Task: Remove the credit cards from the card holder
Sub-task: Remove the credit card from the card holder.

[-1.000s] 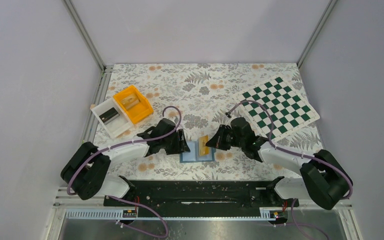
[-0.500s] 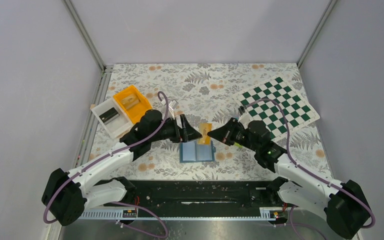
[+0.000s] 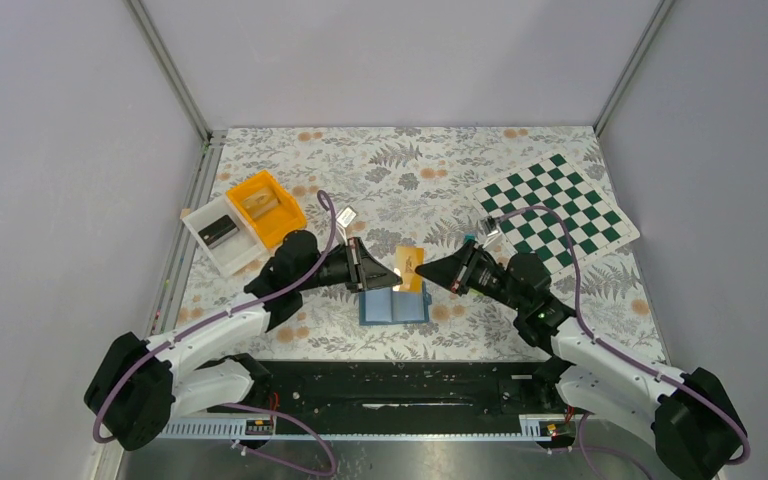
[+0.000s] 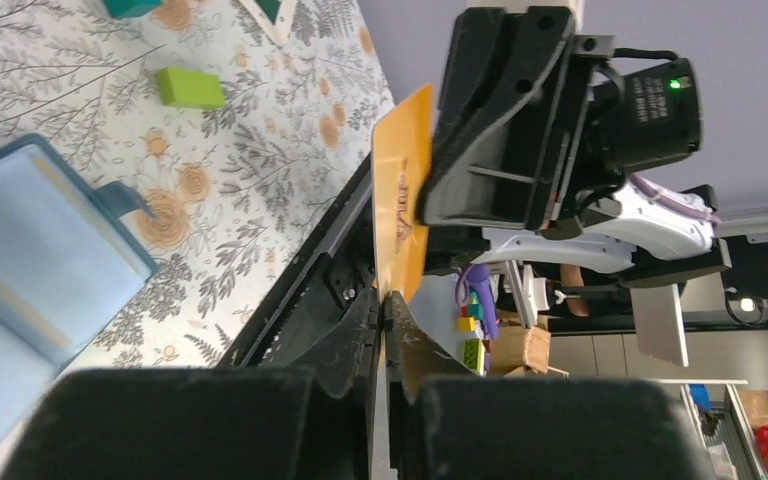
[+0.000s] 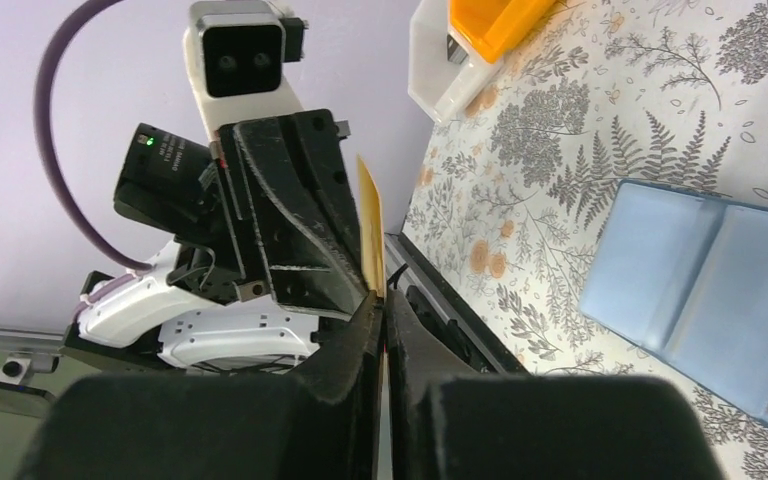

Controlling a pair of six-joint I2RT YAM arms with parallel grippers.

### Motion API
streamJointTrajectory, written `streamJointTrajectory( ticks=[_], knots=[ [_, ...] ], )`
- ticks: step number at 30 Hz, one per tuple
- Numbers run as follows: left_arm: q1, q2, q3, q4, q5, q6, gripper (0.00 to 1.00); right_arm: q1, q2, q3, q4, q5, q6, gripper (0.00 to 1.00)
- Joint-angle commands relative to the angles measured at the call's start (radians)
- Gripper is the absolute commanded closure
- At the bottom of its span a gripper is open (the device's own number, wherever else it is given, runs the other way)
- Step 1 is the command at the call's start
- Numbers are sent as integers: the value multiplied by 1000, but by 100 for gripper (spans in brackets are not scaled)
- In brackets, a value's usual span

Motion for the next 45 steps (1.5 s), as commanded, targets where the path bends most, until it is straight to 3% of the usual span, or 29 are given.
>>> streamJointTrajectory(
  ticks=[1,5,8,11,15,19,29,35,41,44,45],
  knots=[
    [-5,1,-2,152,71,-50,100,-2,-22,-4,51,-91,-44,90],
    [-5,-28,0,91,80,-21,100,-7,-60,75,-171,-148,-225,76],
    [-5,-63,18,-35,65,59,100,-13,-112,133,-384,-96,-356,60],
    [-4,-98,54,-209,47,167,100,-28,-171,162,-495,-87,-445,47],
    [-5,-113,68,-279,110,216,100,-42,-184,245,-662,-98,-575,34],
    [-5,-93,67,-311,197,272,100,-53,-90,345,-745,-222,-665,32],
    [-7,-49,96,-331,335,304,100,-58,196,449,-695,-512,-697,32],
    [-7,-20,103,-331,347,301,100,-58,301,429,-499,-640,-610,46],
    [-5,14,121,-351,340,308,100,-58,273,359,-409,-668,-567,83],
    [-2,14,138,-337,323,294,86,-58,272,318,-304,-682,-478,100],
    [-1,10,144,-337,313,288,81,-59,276,310,-268,-691,-442,100]
  ],
)
